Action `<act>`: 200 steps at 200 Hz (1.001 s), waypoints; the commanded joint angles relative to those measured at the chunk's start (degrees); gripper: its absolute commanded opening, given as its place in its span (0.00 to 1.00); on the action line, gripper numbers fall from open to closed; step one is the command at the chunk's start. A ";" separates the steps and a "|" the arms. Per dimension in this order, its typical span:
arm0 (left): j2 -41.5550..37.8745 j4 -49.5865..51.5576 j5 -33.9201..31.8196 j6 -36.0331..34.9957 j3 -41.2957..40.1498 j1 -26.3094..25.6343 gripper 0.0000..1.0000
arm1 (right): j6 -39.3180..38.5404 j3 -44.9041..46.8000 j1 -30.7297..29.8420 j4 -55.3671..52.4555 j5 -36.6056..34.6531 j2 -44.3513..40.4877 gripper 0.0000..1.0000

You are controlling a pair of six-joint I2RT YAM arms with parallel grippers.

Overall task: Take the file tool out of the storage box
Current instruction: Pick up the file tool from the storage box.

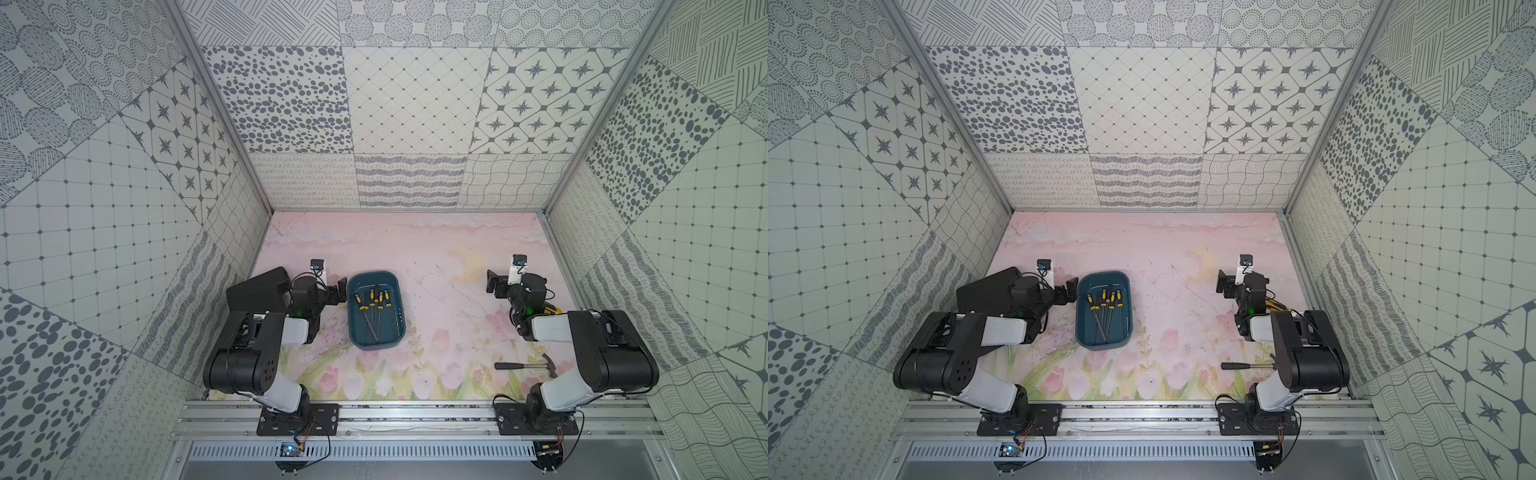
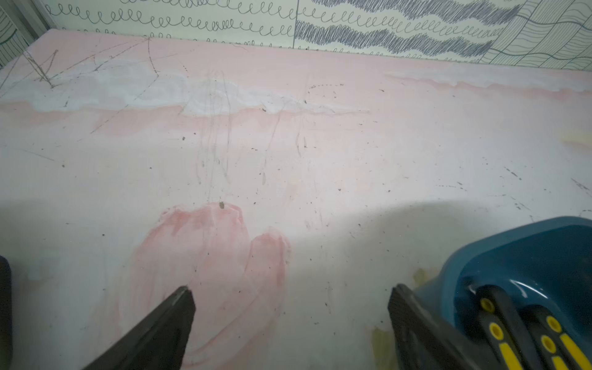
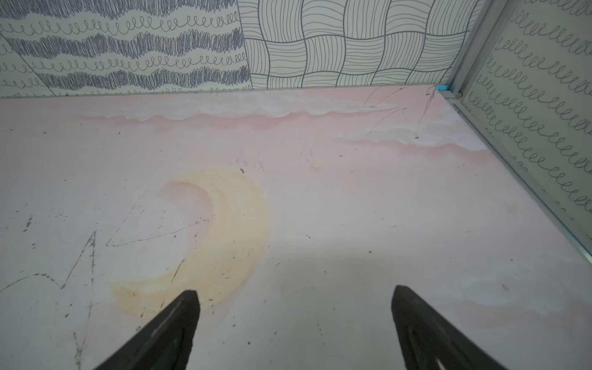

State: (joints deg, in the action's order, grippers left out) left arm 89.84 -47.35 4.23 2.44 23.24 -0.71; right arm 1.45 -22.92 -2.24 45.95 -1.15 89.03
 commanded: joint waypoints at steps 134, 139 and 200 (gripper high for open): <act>0.16 -0.67 0.78 0.01 0.36 0.31 0.99 | -0.57 -0.76 -0.40 1.72 -0.54 0.09 0.98; 0.20 -0.54 0.69 0.20 0.46 0.30 0.99 | -0.45 -0.94 -0.30 1.62 -0.25 0.16 0.98; 0.16 -0.18 -0.75 0.33 0.84 0.32 0.99 | -0.67 -0.76 -0.39 1.70 -0.56 0.09 0.98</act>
State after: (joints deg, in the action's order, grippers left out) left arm 89.84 -47.31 3.81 2.92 23.29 -0.71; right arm 1.45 -22.92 -2.24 45.93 -1.08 89.03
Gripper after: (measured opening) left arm 0.986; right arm 0.982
